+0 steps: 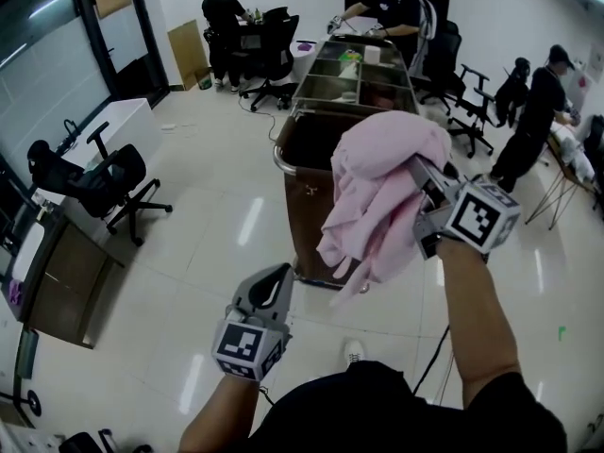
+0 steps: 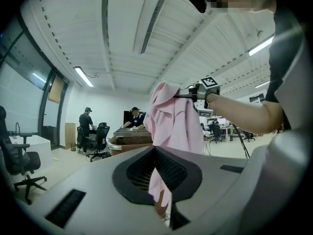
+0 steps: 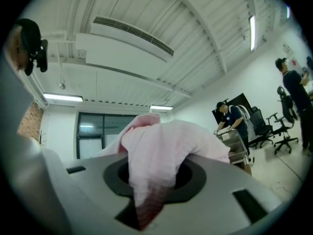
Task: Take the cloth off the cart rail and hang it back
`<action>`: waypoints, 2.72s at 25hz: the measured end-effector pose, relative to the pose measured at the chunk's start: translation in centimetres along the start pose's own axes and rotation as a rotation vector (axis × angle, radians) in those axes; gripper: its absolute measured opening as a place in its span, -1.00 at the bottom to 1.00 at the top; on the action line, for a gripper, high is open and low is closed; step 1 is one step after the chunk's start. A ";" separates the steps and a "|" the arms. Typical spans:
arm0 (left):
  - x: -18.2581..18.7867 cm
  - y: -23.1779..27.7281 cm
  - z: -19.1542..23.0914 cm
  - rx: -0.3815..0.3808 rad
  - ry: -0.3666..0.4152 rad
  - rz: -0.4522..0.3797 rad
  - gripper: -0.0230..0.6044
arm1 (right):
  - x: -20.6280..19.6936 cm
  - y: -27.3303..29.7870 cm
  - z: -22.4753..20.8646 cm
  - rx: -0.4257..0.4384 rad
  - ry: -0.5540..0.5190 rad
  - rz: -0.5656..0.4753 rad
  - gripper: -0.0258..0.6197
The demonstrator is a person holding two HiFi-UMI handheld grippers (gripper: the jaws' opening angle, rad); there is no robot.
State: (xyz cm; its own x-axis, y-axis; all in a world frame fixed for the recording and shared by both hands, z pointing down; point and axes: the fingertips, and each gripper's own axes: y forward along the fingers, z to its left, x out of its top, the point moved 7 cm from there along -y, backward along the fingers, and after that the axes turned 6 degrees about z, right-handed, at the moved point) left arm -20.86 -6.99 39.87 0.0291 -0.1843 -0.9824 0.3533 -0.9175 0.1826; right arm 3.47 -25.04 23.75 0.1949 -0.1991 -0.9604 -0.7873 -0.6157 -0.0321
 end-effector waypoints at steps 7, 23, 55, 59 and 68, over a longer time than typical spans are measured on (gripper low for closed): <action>-0.1 0.2 1.3 0.049 -0.015 -0.008 -0.93 | 0.1 9.4 -8.6 -0.151 0.014 0.116 -0.56; -1.9 3.1 2.2 0.124 -0.070 0.053 -0.93 | -11.9 18.9 -20.6 -0.312 0.024 0.489 -0.49; -1.3 4.8 -0.9 0.025 -0.043 0.037 -0.93 | -9.1 12.6 -17.9 -0.178 0.023 0.579 0.32; -1.1 4.7 -1.8 0.001 -0.027 0.035 -0.93 | -7.6 11.0 -15.5 -0.119 0.019 0.525 0.22; -0.4 3.8 -3.3 -0.029 -0.005 0.007 -0.93 | -4.4 3.7 -9.0 -0.072 -0.018 0.193 -0.91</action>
State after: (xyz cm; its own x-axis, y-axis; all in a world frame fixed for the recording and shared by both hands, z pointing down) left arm -16.43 -9.27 40.79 0.0272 -0.1922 -0.9810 0.3800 -0.9057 0.1880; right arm 4.94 -33.28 30.37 0.0333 -0.3056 -0.9516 -0.7652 -0.6203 0.1724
